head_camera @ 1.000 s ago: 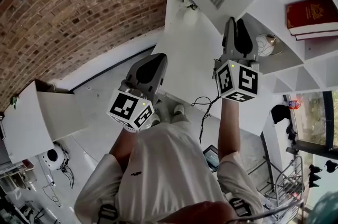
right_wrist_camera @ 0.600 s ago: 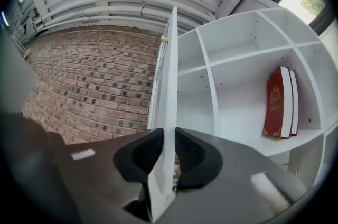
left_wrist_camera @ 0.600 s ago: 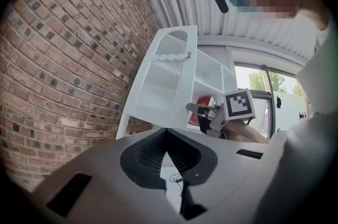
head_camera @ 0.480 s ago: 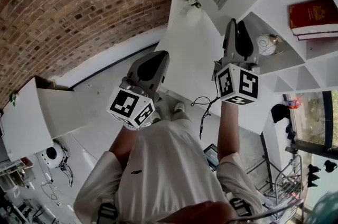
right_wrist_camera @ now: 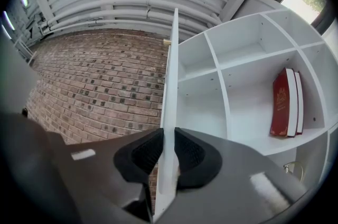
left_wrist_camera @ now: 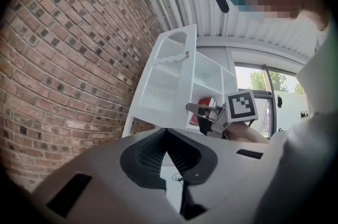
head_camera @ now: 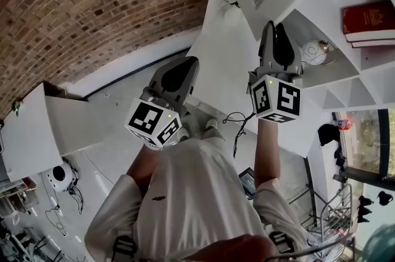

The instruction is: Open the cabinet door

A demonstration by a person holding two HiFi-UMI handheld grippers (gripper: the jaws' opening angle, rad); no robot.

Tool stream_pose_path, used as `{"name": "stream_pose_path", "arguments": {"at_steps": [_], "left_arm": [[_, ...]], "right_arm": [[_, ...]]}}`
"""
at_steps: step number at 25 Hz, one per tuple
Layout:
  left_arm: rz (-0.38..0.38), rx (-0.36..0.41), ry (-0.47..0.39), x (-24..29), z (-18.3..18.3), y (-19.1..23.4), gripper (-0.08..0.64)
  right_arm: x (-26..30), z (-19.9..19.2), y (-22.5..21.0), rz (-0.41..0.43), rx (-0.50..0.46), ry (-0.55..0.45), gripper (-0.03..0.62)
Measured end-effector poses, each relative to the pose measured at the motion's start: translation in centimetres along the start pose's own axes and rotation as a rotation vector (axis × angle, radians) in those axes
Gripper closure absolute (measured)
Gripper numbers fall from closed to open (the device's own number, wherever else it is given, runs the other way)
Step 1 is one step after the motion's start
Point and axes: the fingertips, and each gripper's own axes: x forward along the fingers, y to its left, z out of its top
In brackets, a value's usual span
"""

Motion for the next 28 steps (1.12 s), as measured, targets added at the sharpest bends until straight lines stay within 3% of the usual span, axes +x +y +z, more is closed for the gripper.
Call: {"name": "stream_pose_path", "arguments": {"at_steps": [28], "left_arm": [[0.117, 0.008, -0.018, -4.8, 0.4, 1.5, 0.551]], "right_arm": [[0.2, 0.3, 7.1, 0.169, 0.013, -0.019, 0.512]]}}
